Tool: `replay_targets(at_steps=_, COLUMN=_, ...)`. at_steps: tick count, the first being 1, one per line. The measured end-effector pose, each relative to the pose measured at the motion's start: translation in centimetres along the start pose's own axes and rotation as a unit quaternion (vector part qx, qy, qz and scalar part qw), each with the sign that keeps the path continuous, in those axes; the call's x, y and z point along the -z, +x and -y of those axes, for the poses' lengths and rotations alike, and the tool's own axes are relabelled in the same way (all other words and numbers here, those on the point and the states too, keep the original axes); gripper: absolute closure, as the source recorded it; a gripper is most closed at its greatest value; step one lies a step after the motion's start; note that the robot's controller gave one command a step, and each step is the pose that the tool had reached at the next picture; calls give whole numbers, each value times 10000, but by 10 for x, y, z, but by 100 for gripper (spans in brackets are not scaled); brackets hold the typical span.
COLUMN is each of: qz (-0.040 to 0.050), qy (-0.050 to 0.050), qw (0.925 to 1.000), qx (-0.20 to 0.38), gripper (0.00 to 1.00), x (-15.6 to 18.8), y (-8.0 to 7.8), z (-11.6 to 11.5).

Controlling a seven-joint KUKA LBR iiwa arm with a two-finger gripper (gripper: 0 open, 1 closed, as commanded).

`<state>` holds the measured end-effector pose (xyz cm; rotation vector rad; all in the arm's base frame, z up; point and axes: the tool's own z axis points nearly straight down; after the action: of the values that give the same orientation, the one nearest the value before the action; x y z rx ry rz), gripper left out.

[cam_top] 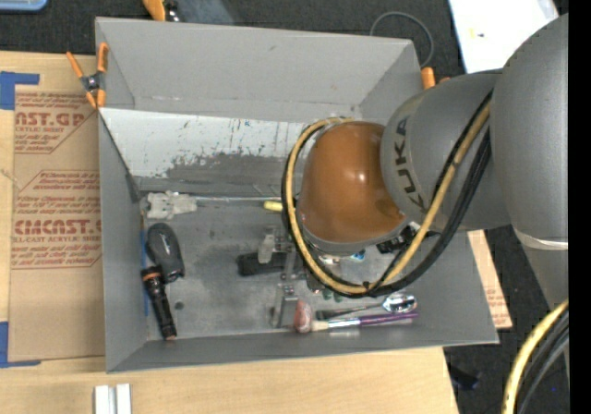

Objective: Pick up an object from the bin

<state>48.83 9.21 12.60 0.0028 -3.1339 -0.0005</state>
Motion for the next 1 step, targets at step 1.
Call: replay_targets(at_steps=1, qz=36, qy=-4, qw=10000, qx=-8, gripper=0, x=4, y=-2, z=0)
